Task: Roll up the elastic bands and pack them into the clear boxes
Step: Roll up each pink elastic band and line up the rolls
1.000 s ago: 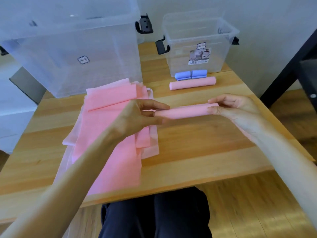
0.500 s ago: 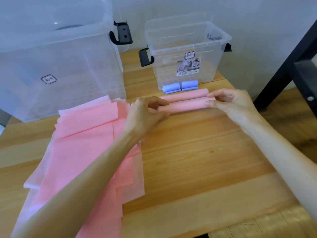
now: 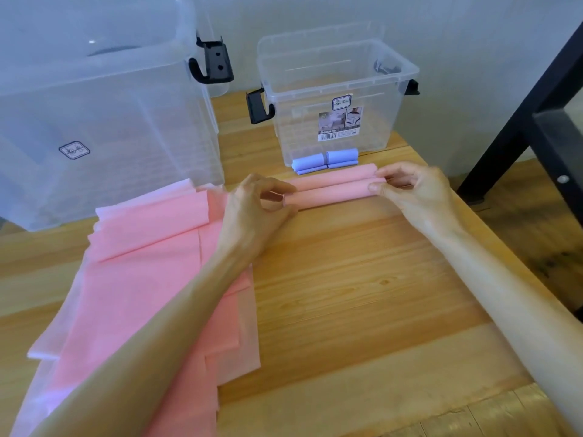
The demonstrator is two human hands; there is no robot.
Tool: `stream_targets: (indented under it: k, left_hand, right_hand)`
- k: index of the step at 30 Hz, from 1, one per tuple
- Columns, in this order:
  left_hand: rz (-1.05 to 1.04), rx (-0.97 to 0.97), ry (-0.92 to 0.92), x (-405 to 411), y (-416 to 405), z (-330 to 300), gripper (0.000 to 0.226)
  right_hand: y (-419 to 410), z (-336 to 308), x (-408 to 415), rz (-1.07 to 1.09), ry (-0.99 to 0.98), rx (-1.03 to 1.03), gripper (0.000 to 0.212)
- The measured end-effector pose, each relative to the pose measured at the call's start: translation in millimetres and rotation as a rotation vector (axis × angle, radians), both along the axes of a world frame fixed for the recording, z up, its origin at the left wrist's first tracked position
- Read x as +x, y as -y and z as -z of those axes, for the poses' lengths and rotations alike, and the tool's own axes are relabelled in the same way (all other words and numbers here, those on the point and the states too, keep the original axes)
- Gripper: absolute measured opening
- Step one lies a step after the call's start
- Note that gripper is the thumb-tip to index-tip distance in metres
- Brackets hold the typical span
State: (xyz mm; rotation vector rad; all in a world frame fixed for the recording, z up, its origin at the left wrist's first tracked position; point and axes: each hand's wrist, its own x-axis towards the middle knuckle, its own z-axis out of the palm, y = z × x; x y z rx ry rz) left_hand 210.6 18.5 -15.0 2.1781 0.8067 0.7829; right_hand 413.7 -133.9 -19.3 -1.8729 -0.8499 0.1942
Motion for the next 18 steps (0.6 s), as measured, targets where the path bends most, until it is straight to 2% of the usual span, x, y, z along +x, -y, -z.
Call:
stream_targets:
  k: [5, 18]
  left_hand:
    - [-0.028, -0.07, 0.021, -2.7, 2.2, -1.2, 0.019]
    - [-0.017, -0.124, 0.059, -12.8, 3.4, -1.6, 0.02]
  right_hand:
    - [0.4, -1.5, -2.6, 0.023, 0.011, 0.006, 0.029]
    - [-1.1, -3.6, -6.7, 0.03, 0.021, -0.05, 0.034]
